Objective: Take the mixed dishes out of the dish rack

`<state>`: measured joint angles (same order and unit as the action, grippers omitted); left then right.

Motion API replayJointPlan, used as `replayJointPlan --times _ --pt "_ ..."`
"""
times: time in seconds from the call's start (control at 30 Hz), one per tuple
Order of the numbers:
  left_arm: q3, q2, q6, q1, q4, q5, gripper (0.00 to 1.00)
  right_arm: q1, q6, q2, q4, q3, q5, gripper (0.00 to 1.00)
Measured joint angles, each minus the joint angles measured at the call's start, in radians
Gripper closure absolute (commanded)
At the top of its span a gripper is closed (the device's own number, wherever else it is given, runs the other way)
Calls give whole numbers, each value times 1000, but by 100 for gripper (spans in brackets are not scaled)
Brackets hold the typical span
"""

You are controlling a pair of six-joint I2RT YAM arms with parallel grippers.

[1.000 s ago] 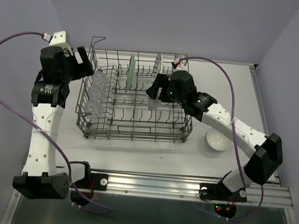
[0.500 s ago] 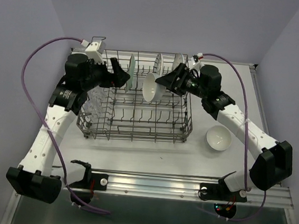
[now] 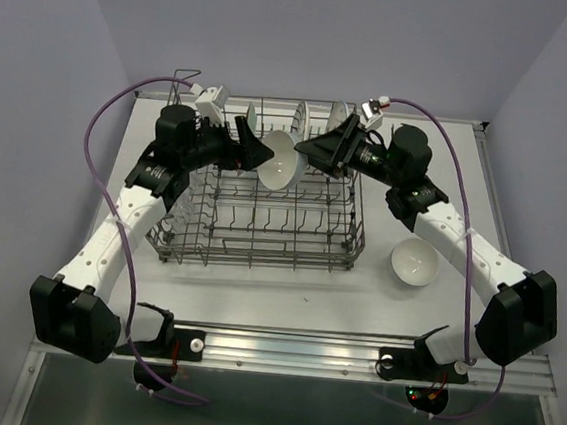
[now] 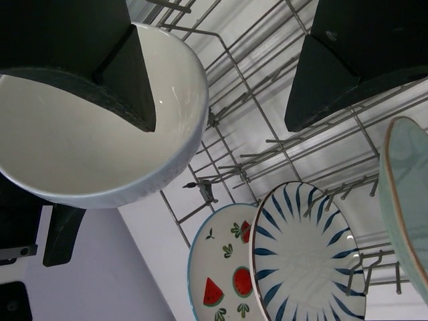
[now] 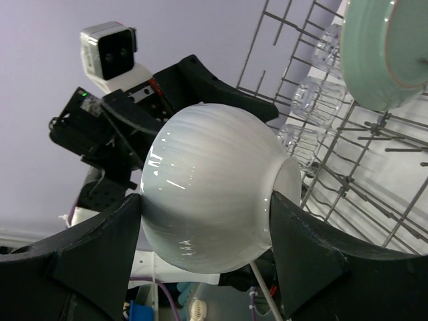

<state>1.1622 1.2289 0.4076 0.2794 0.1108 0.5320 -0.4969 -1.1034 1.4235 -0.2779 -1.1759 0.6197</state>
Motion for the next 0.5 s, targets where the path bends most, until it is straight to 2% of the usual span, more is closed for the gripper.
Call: replayJointPlan --times 0.1,0.17,0.2,0.23,0.27,0.3,0.37,0.4,0.43,0.5 --pt "-13 18 21 8 -46 28 35 2 -26 -4 -40 6 10 87" --pt "-21 29 32 17 -68 40 54 3 -42 -6 -56 9 18 86" --pt "-27 33 38 23 -78 48 90 5 -52 -7 -72 14 23 84" --pt "-31 35 44 27 -87 60 100 5 -57 -7 -78 15 24 82" --pt "-31 36 60 35 -103 83 100 6 -58 -7 -78 18 23 77" --pt "-31 36 68 41 -109 78 100 6 -67 -7 -92 27 29 60" --pt "-31 35 75 47 -119 72 100 13 -66 -8 -99 30 36 31" --pt "-31 35 76 48 -120 71 100 14 -66 -8 -101 30 36 6" --pt "-31 34 78 48 -120 70 100 14 -68 -8 -103 30 36 1" --pt "-30 26 79 53 -114 58 100 20 -66 -11 -106 30 31 0"
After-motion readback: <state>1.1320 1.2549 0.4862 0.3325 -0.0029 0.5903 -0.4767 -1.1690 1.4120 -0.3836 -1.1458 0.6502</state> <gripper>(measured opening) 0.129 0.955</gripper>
